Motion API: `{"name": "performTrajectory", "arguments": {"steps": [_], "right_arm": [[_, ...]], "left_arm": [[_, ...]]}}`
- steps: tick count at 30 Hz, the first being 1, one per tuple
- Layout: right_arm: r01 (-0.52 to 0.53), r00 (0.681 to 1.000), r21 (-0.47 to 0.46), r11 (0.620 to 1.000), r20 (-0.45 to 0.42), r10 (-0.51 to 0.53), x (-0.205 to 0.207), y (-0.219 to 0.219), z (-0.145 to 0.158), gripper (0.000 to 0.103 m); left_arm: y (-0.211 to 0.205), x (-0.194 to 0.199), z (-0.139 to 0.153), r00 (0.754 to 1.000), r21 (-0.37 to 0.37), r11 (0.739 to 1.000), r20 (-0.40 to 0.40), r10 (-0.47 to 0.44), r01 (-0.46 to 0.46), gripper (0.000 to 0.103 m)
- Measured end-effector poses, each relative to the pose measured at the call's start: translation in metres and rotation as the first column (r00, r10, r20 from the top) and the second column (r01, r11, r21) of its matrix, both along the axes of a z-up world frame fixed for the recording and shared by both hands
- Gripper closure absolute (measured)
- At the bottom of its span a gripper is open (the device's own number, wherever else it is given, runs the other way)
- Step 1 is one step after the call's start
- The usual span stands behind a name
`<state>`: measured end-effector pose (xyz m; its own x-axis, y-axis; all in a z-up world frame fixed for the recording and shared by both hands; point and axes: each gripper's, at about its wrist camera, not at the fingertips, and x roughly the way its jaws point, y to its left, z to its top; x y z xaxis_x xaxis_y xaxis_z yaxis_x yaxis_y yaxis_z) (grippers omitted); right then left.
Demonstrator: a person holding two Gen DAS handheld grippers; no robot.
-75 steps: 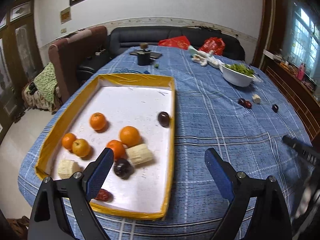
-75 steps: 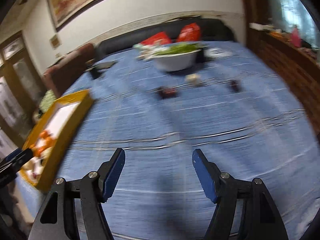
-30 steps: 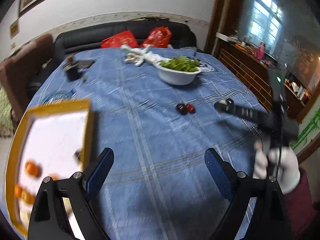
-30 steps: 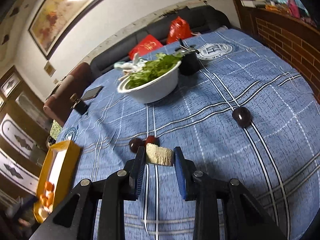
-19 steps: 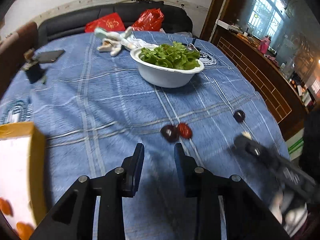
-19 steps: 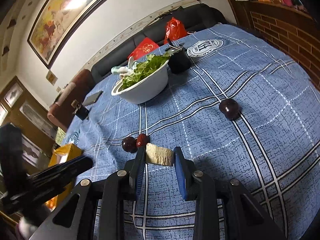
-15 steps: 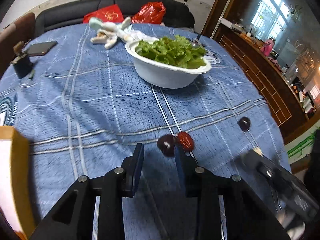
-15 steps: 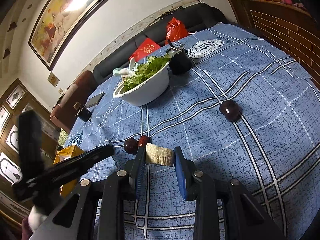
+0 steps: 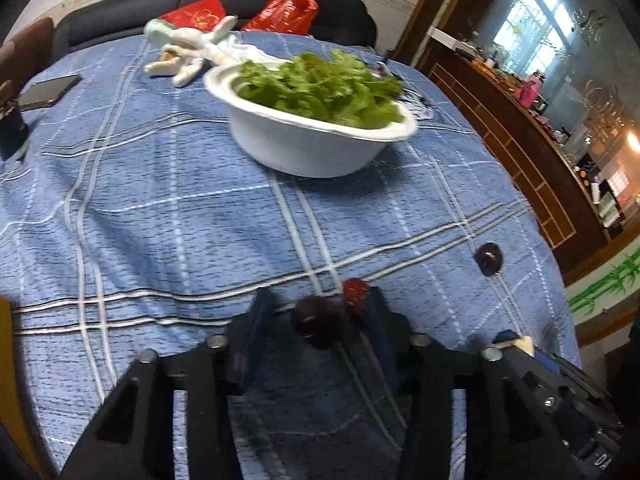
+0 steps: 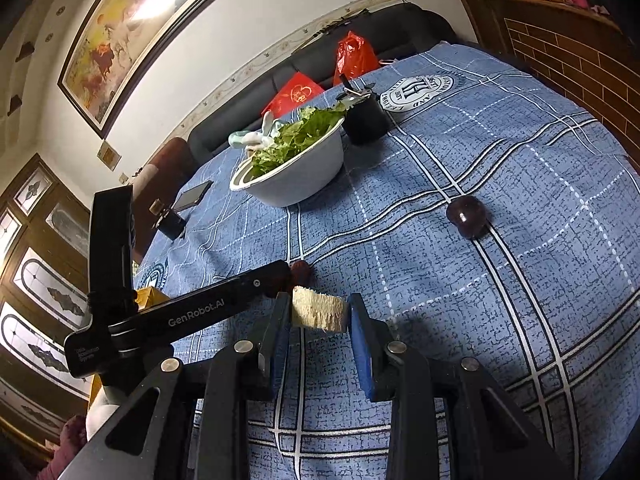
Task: Organize fruits
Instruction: 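Carry the yam piece and plum to the tray and release both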
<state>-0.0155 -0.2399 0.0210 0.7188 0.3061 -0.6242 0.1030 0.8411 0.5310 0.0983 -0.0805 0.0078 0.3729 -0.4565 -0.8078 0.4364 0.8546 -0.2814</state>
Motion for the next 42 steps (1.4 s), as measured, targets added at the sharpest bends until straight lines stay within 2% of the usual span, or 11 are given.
{"name": "performTrajectory", "arguments": {"steps": [1,5,12,18,23,26,29,32,34,39,42], "right_arm": [[0.002,1.0,-0.002,1.0,0.002,-0.002,0.0,0.0,0.0,0.072],[0.004,1.0,-0.003,1.0,-0.001,-0.004,-0.001,-0.001,-0.001,0.072],[0.008,1.0,-0.001,1.0,0.012,-0.008,-0.004,-0.002,0.002,0.072],[-0.016,0.999,0.031,0.999,0.029,0.015,-0.006,0.0,0.002,0.072],[-0.047,0.997,0.064,0.997,0.063,0.043,-0.008,0.003,0.006,0.072],[-0.068,0.996,0.08,0.995,0.068,0.062,-0.008,0.007,0.006,0.072],[-0.073,0.995,0.039,0.997,0.065,0.07,-0.008,0.016,0.005,0.072],[-0.071,0.996,-0.012,0.997,0.055,0.071,-0.008,0.025,0.003,0.072],[-0.067,0.997,-0.05,0.997,0.04,0.069,-0.007,0.035,0.0,0.072],[-0.092,0.996,-0.076,0.993,-0.002,0.092,-0.008,0.064,-0.001,0.072],[-0.183,0.983,-0.06,0.981,0.015,0.184,-0.017,0.104,0.011,0.072]], "left_arm": [[-0.002,-0.002,0.001,1.0,0.0,1.0,0.003,-0.004,0.004,0.084],[-0.002,-0.007,0.002,1.0,0.012,1.0,0.007,-0.001,0.001,0.084],[0.025,-0.021,0.019,0.999,-0.064,0.997,0.002,0.047,-0.047,0.085],[0.071,-0.058,0.046,0.995,-0.131,0.988,0.042,0.091,-0.085,0.084],[0.139,-0.092,0.059,0.978,-0.171,0.967,0.059,0.2,-0.187,0.084],[0.189,-0.114,0.062,0.952,-0.213,0.935,0.055,0.302,-0.284,0.084],[0.238,-0.135,0.065,0.917,-0.259,0.891,0.045,0.397,-0.373,0.084],[0.285,-0.156,0.066,0.867,-0.282,0.841,0.058,0.495,-0.462,0.084],[0.308,-0.169,0.067,0.826,-0.255,0.815,0.095,0.556,-0.52,0.084],[0.332,-0.186,0.069,0.779,-0.19,0.797,0.173,0.603,-0.574,0.084],[0.343,-0.19,0.068,0.772,-0.188,0.793,0.183,0.608,-0.58,0.084]]}}
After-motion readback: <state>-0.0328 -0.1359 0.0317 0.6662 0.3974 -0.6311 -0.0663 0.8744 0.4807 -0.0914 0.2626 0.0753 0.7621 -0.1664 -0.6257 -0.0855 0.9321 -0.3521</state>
